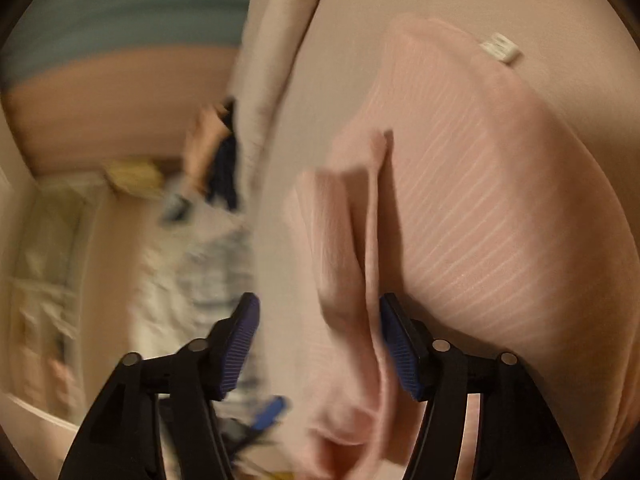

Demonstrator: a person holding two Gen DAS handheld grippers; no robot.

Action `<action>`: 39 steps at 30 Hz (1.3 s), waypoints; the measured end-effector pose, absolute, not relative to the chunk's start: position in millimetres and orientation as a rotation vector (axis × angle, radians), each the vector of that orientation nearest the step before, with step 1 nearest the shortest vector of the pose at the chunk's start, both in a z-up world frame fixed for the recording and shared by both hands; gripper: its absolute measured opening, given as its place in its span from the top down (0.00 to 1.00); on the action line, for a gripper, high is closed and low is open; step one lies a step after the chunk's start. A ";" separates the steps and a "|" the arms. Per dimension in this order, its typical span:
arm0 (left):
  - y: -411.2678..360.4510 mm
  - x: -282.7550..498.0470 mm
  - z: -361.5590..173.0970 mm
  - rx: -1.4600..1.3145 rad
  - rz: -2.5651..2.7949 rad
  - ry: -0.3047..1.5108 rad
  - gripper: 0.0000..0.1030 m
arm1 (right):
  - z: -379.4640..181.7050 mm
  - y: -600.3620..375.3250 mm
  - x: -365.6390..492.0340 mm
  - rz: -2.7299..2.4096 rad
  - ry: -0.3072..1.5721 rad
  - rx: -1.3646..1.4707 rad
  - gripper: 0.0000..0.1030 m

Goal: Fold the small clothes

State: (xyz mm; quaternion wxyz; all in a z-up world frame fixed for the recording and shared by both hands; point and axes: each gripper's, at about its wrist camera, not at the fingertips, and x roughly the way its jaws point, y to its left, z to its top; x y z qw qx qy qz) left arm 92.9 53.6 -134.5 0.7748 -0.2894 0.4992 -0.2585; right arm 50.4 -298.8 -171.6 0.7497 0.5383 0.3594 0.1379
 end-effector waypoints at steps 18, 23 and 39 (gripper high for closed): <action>66.7 84.4 -163.7 -0.678 -0.519 1.150 0.40 | -94.3 -324.2 48.0 -0.001 0.784 0.465 0.90; 54.2 90.9 -164.9 -0.645 -0.531 1.175 0.40 | -130.3 -340.8 55.1 -0.035 0.835 0.515 0.90; 18.6 127.4 -145.7 -0.517 -0.578 1.140 0.40 | -102.6 -285.2 -20.1 -0.024 0.647 0.160 0.57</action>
